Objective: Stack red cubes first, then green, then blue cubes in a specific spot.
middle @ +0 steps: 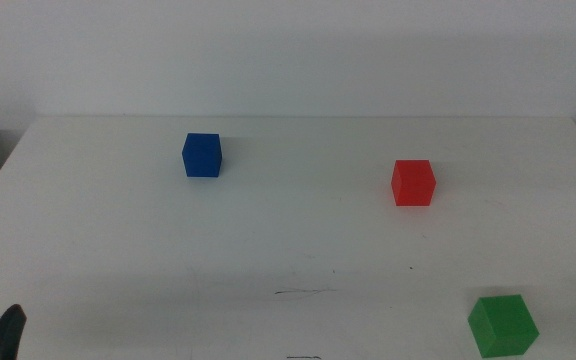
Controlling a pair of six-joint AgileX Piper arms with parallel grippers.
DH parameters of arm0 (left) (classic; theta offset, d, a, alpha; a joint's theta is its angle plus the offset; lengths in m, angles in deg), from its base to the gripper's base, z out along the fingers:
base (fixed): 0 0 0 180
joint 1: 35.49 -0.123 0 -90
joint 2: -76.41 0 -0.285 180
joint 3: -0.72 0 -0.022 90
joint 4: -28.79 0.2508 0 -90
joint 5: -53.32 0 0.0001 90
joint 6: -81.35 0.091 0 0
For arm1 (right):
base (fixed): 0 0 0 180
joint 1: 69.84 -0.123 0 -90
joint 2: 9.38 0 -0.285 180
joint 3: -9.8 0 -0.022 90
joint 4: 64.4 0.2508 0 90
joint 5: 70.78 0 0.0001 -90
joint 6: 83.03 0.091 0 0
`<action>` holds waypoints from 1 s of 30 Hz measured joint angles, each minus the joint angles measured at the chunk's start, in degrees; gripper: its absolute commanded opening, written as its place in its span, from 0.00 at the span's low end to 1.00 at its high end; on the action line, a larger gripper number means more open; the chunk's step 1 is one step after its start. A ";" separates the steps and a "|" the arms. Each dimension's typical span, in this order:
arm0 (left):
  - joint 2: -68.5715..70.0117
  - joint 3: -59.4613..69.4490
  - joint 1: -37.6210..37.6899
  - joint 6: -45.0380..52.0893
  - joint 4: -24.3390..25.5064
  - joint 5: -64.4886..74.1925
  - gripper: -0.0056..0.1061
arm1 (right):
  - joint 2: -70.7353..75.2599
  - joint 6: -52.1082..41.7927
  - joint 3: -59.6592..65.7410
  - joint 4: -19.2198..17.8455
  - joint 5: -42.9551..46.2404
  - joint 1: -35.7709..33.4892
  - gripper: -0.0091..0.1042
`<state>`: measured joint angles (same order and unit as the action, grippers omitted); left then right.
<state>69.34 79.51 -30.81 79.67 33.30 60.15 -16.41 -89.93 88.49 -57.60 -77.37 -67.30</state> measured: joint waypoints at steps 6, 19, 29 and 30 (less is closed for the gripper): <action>0.00 0.00 0.00 0.00 0.00 0.00 0.89 | -5.05 0.00 -8.18 -0.05 -8.16 0.00 0.74; 0.00 0.00 0.00 0.00 0.00 0.00 0.89 | -31.43 0.00 -34.20 -0.48 -21.57 0.00 0.74; 0.00 0.00 0.00 0.00 0.00 0.00 0.89 | -48.25 0.00 -53.60 1.64 -39.92 0.00 0.74; 0.00 0.00 0.00 0.00 0.00 0.00 0.89 | -50.01 0.00 -55.42 2.03 -42.10 0.00 0.74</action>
<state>69.34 79.51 -30.81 79.67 33.30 60.15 -66.42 -89.93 33.07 -55.57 -119.48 -67.30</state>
